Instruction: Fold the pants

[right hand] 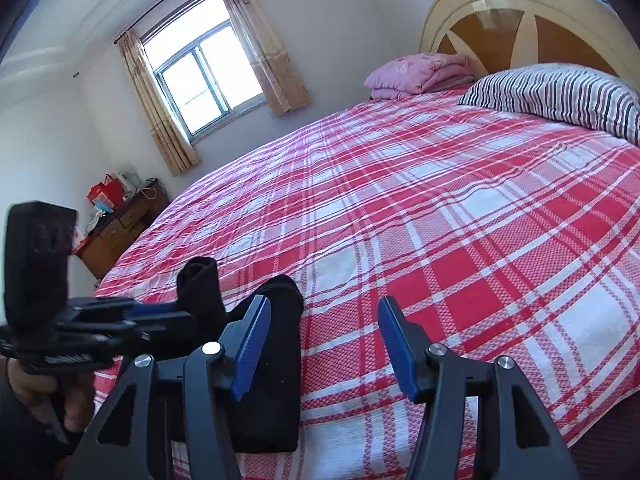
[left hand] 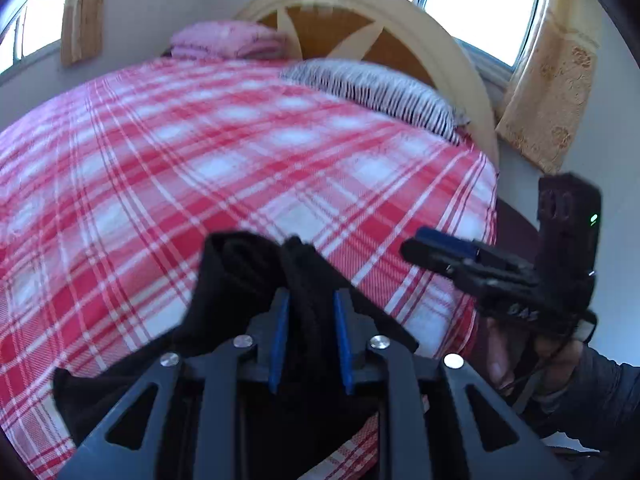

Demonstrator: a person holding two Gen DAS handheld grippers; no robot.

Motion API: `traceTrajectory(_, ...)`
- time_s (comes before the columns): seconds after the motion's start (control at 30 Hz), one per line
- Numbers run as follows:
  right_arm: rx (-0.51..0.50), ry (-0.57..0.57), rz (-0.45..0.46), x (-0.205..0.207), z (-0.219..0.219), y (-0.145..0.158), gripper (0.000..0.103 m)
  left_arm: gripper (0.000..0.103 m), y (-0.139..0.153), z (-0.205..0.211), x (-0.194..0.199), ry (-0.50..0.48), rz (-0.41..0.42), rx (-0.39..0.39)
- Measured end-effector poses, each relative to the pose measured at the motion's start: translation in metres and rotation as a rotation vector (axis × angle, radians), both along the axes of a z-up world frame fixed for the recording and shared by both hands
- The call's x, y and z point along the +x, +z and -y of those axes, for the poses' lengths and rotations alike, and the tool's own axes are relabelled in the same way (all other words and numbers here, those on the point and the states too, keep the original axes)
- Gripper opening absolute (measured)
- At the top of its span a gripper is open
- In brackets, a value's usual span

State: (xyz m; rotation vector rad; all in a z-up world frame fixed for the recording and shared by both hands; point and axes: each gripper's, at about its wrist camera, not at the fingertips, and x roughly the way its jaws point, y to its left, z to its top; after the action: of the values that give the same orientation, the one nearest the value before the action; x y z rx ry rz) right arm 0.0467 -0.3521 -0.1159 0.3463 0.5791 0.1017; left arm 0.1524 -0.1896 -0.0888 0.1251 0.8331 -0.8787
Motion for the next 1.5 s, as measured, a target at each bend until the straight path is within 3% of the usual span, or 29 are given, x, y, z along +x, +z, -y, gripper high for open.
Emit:
traceTrajectory(0.03, -0.007, 0.002, 0.014, -0.001, -0.002, 0.002, 0.058, 0.036, 0.01, -0.01, -0.004, 0.015, 0.033, -0.024)
traceTrajectory(0.1, -0.019, 0.015, 0.053, -0.008, -0.01, 0.011, 0.058, 0.074, 0.026, -0.032, -0.01, 0.063, 0.107, -0.055)
traceTrajectory(0.2, -0.064, 0.095, 0.119, -0.022, -0.037, 0.028, 0.058, 0.093, 0.037, -0.072, -0.018, 0.165, 0.205, -0.068)
traceTrajectory(0.37, -0.138, 0.348, 0.145, -0.033, -0.102, 0.039, 0.058, 0.093, 0.003, -0.12, -0.006, 0.306, 0.121, -0.004)
traceTrajectory(0.47, -0.226, 0.423, 0.085, -0.029, -0.134, 0.03, 0.058, 0.093, -0.023, -0.134, -0.003, 0.36, 0.061, 0.029)
traceTrajectory(0.53, -0.311, 0.36, 0.01, -0.021, -0.139, 0.018, 0.058, 0.093, -0.034, -0.141, -0.005, 0.382, 0.038, 0.025)
traceTrajectory(0.63, -0.297, 0.282, -0.098, -0.011, -0.119, 0.004, 0.055, 0.093, -0.046, -0.14, -0.005, 0.4, 0.012, 0.02)
traceTrajectory(0.67, -0.295, 0.27, -0.129, -0.009, -0.113, -0.001, 0.042, 0.093, -0.049, -0.139, -0.004, 0.402, 0.008, 0.021)
traceTrajectory(0.77, -0.268, 0.248, -0.181, -0.01, -0.094, -0.011, 0.021, 0.093, -0.058, -0.132, 0.001, 0.401, 0.011, 0.044)
traceTrajectory(1.03, -0.237, 0.208, -0.24, -0.011, -0.07, -0.028, 0.014, 0.098, -0.085, -0.134, 0.018, 0.466, -0.027, 0.098)
traceTrajectory(1.3, -0.321, 0.199, -0.237, -0.022, -0.082, -0.018, 0.014, 0.103, -0.083, -0.147, 0.02, 0.514, -0.035, 0.052)
traceTrajectory(1.43, -0.357, 0.172, -0.122, -0.028, -0.094, 0.012, 0.015, 0.103, -0.069, -0.142, 0.015, 0.523, 0.066, 0.074)
traceTrajectory(1.5, -0.372, 0.212, -0.046, -0.027, -0.109, 0.028, 0.02, 0.103, -0.069, -0.142, 0.02, 0.522, 0.055, 0.062)
